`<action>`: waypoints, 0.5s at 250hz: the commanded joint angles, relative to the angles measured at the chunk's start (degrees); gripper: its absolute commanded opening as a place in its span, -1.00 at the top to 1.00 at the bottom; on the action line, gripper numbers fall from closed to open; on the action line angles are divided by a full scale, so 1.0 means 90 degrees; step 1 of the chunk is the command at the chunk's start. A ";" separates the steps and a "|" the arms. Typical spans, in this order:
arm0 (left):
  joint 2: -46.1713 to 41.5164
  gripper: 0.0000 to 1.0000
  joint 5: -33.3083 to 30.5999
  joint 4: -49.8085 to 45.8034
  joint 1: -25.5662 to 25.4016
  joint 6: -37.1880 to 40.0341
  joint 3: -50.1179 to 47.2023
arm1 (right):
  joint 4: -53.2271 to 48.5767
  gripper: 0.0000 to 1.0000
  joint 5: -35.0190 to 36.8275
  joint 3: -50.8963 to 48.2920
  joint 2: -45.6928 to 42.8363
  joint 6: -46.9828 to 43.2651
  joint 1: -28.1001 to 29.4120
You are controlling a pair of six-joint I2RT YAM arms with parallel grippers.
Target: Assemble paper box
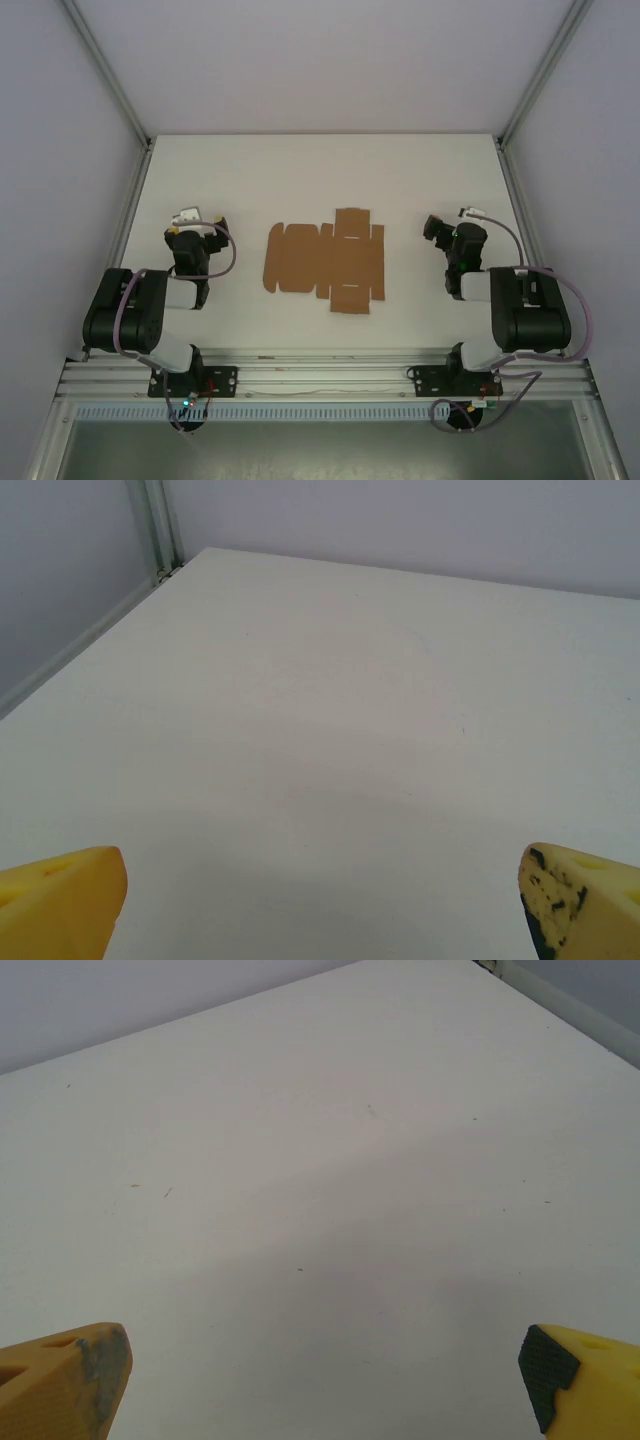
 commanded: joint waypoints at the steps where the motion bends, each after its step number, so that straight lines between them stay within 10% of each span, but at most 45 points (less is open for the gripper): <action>1: -0.0048 -1.00 -0.0115 -0.0044 -0.0035 0.0087 0.0098 | 0.0068 -0.99 0.0157 0.0094 -0.0068 -0.0007 -0.0006; 125: -0.0036 -1.00 0.0265 -0.0202 -0.0047 0.0259 0.0198 | 0.0068 -0.99 0.0165 0.0094 -0.0060 -0.0005 -0.0010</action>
